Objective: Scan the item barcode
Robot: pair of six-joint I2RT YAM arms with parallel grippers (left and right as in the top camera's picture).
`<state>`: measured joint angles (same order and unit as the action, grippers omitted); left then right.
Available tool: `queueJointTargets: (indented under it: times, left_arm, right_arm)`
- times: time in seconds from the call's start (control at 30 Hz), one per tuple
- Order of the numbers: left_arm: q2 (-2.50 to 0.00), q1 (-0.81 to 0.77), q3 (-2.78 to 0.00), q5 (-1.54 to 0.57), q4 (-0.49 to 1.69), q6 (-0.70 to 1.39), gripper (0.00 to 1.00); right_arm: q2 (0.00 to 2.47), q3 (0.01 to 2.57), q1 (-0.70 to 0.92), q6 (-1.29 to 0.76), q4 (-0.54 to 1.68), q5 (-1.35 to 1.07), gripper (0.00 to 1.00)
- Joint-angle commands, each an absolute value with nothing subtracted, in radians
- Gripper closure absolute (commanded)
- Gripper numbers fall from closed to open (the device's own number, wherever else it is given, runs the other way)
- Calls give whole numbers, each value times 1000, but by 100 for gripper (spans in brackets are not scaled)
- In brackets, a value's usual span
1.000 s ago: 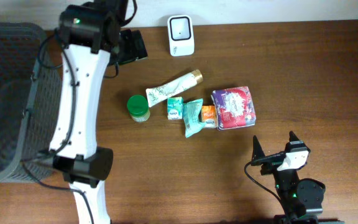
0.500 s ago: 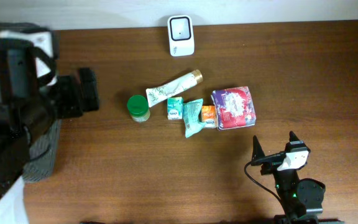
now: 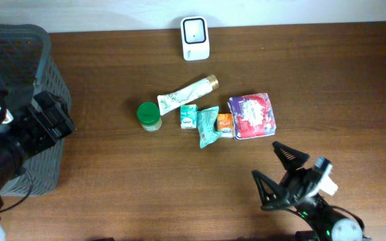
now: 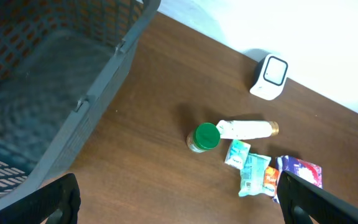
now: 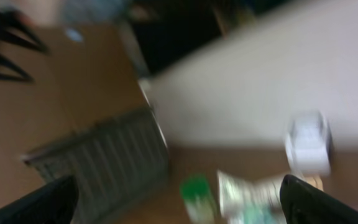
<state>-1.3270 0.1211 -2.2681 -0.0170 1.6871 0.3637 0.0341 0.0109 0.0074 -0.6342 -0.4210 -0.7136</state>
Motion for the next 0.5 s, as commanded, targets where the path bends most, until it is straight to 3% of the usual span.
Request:
queueJointTargets:
  times: [0.0,0.1,0.17,0.3,0.37,0.47]
  left_arm:
    - [-1329,128,-2265,-35,1688,374,1]
    - [-1329,128,-2265,-35,1688,374,1]
    - [-1329,128,-2265,-35,1688,374,1]
    - [-1329,128,-2265,-35,1688,374,1]
    - [-1329,128,-2265,-35,1688,374,1]
    - [-1329,128,-2265,-35,1688,374,1]
  right_arm:
    - [26,19,13,-716,-653,-636,1]
    - [39,152,13,-673,-640,-450,1]
    - [83,274,13,-497,-555,-444,1]
    - [325,687,13,-73,130,-197,1]
    - [503,862,13,-7,389,-65,1]
    - [812,1128,13,23,690,-87,1]
